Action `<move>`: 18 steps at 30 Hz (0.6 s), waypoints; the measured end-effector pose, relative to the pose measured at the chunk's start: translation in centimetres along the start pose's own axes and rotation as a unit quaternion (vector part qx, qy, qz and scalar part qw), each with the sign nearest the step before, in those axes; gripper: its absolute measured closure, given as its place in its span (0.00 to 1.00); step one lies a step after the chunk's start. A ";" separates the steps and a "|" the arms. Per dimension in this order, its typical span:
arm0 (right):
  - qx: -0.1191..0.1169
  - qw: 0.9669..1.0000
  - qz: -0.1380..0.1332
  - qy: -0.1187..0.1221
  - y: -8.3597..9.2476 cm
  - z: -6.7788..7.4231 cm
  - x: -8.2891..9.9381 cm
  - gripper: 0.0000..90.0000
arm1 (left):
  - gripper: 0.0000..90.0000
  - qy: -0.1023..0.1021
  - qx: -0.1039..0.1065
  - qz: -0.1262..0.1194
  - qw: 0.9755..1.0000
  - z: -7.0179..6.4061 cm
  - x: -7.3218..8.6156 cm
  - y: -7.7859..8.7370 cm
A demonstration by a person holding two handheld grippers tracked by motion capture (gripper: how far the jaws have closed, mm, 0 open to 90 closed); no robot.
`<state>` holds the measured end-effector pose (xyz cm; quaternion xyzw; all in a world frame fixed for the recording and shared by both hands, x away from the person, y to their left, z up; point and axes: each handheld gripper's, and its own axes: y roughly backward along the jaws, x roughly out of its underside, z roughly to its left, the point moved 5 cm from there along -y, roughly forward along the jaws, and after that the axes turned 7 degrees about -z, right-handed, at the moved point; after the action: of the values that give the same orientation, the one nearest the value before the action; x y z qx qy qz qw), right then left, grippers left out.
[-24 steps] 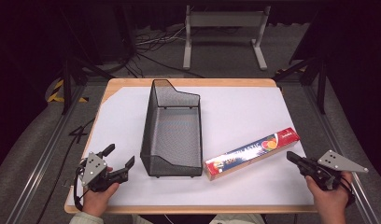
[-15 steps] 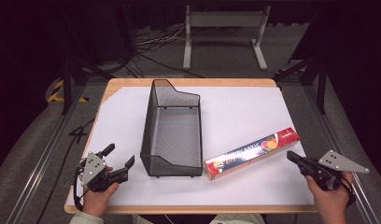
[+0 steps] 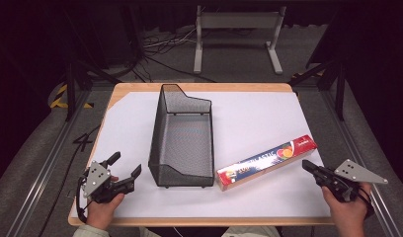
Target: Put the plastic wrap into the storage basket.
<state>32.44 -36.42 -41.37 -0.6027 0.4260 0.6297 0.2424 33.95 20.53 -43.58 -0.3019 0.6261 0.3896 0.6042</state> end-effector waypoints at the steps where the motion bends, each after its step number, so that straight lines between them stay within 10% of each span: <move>1: 0.001 1.000 0.000 0.001 0.0 0.0 0.0 1.00 | 0.21 0.000 0.000 -0.001 1.000 0.0 0.0 0.0; 18: 0.007 1.000 0.005 0.003 -1.2 -0.9 -2.7 0.72 | 0.21 0.004 0.003 -0.001 1.000 0.0 -0.2 0.0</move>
<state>34.36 -35.95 -38.99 -0.6008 0.4338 0.6262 0.2422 33.92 20.49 -43.38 -0.3024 0.6295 0.3856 0.6030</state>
